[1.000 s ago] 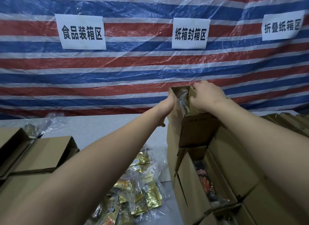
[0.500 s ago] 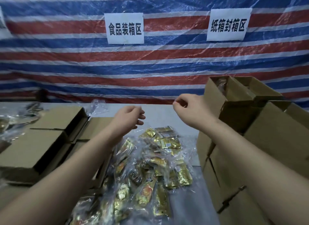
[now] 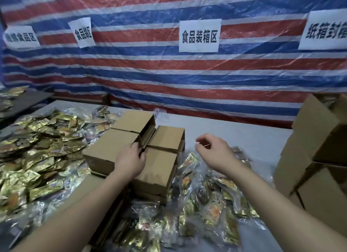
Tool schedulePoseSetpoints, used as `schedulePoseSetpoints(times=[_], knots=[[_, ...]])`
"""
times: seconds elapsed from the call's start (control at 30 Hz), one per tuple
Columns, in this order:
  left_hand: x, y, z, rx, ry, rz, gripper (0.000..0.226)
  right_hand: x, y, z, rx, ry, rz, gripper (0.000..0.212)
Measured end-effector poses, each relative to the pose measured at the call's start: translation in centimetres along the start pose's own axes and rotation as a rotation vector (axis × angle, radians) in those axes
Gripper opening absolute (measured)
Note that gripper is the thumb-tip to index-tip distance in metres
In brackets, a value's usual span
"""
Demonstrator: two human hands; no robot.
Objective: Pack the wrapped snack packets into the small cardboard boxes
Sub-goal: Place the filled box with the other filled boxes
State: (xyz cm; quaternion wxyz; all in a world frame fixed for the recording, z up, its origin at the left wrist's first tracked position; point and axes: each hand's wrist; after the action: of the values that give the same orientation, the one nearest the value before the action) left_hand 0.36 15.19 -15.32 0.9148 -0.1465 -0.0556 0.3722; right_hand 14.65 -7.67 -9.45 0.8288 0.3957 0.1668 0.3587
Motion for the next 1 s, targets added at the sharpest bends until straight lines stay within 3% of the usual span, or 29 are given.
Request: schedulePoseSetpoints(times=[0.07,0.2,0.53,0.63,0.73,0.87,0.93,1.0], knots=[[1.4,3.9,-0.8,0.172,0.027,0.103,0.056,1.0,0.9,-2.8,0.009,0.056,-0.003,0.026],[4.3,8.5,-2.7,0.338,0.08,0.138,0.079,2.7,2.9,-6.7,0.014,0.146,-0.033,0.047],[4.8,8.8,-2.1,0.429,0.056,0.121,0.055,4.3,4.1,-8.6,-0.015,0.118,-0.071,0.049],[3.0,7.6,1.6,0.309,-0.008,0.073,0.039,4.0,4.2,-7.8,-0.038,0.1,-0.074,0.051],[-0.1,5.5,5.5,0.148,-0.083,-0.072,0.038,3.1,4.5,-5.8,-0.116,0.053,-0.009,0.057],[-4.7,0.3,7.8,-0.158,0.067,-0.3,0.029,0.9,5.1,-2.3,-0.339,0.082,0.126,0.072],[-6.4,-2.4,6.9,-0.242,0.16,-0.381,0.025,-0.9,4.5,-0.9,-0.541,0.11,0.135,0.061],[-7.8,-4.9,5.2,-0.3,0.239,-0.448,0.022,-3.2,3.1,0.3,-0.664,0.153,0.113,0.03]])
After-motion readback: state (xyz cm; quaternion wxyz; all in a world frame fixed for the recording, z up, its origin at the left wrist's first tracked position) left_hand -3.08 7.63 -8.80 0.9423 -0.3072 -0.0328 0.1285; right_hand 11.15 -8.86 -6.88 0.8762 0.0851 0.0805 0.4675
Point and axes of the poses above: each hand's wrist, its own x-axis towards the middle knuckle, its own z-axis out of the back of the hand, y = z × x, and after that the axes turned 6 degrees about y, right-handed
